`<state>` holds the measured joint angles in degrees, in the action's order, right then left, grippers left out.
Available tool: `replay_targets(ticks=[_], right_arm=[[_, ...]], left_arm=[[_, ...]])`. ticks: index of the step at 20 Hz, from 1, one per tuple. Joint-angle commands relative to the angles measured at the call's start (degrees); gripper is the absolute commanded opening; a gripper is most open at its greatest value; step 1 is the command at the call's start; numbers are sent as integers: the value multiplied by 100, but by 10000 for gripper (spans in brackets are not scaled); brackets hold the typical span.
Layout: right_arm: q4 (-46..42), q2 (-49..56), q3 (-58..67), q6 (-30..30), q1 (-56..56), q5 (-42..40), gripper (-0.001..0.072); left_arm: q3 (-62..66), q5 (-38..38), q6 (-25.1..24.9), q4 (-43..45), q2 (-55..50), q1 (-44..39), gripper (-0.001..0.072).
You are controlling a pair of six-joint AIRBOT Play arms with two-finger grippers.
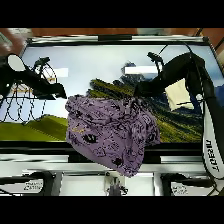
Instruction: Fold the shirts.
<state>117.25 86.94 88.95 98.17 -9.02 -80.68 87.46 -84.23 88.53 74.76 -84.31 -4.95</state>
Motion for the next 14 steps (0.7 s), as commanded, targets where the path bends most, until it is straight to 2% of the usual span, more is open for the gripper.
replay_targets(ticks=[1,4,6,7,12,13,14], right_arm=[[-332,393,20,-57,-179,81,583],[-219,793,20,-98,-260,74,583],[-114,914,20,-118,-260,79,583],[-81,933,20,-116,-260,90,583],[-72,938,20,-109,-260,98,583],[-68,957,20,-111,-264,101,583],[-50,997,20,-109,-264,94,584]], left_arm=[[-514,271,-129,-299,-44,-459,672],[-1027,1141,114,-254,-192,-994,672],[-1067,1799,442,-310,-337,-1082,672],[-1067,1958,435,-319,-424,-1113,665],[-1067,2017,533,-256,-920,-1084,657],[-1064,2022,616,-256,-984,-1073,625],[-1064,2068,737,-232,-1038,-1051,487]])
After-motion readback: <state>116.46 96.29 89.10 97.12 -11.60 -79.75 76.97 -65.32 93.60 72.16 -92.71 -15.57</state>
